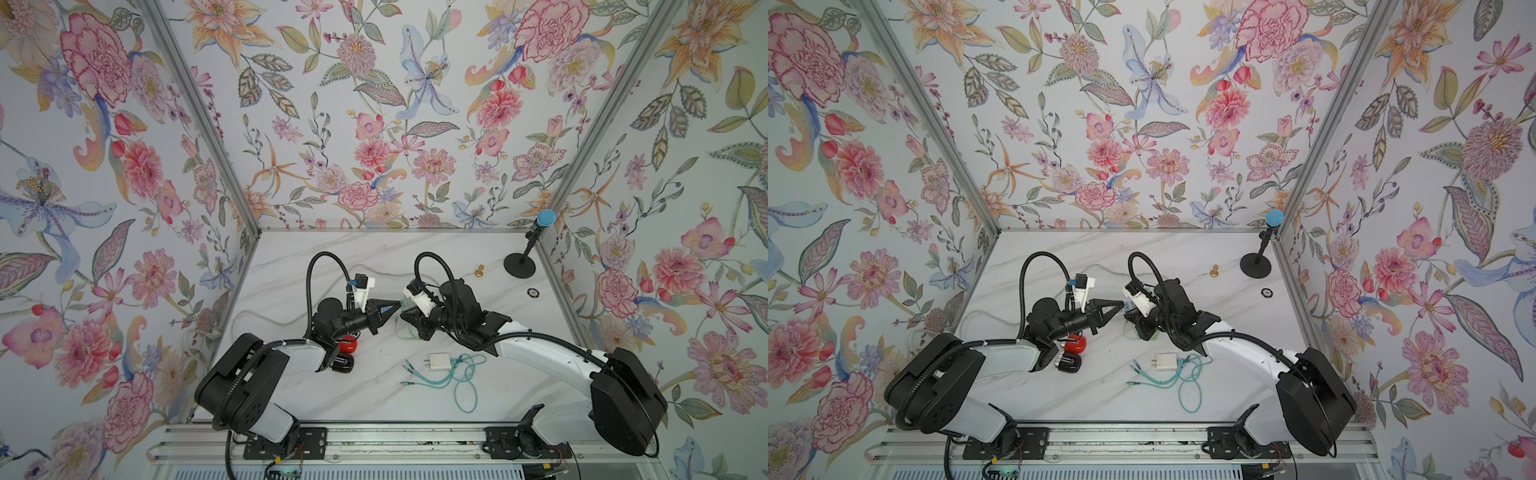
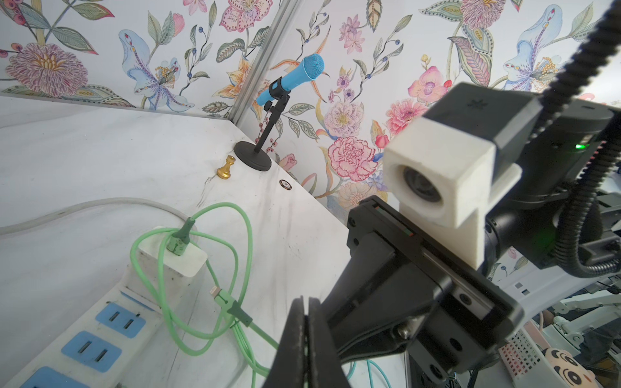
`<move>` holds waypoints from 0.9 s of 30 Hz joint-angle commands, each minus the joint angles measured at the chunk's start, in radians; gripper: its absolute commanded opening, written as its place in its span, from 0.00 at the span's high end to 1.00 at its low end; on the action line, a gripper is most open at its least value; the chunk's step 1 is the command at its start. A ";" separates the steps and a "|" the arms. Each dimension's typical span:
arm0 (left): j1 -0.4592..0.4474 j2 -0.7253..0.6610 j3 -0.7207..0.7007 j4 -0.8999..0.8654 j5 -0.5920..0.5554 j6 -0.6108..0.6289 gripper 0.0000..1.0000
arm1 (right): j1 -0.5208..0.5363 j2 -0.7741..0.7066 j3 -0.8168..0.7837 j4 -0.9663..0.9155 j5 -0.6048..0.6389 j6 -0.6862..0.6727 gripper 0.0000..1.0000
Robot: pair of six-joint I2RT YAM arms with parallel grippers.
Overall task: Charge the electric shaver
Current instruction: Pick up the charging cable from the center of the board.
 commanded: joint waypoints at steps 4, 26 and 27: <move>0.002 0.019 -0.006 0.043 0.045 -0.004 1.00 | 0.008 -0.024 0.037 0.009 0.036 -0.026 1.00; 0.003 -0.050 0.041 -0.068 0.126 0.065 1.00 | -0.194 -0.108 -0.015 -0.163 -0.471 -0.139 0.68; 0.002 -0.054 0.040 -0.072 0.128 0.066 1.00 | -0.194 -0.096 -0.010 -0.164 -0.486 -0.142 0.68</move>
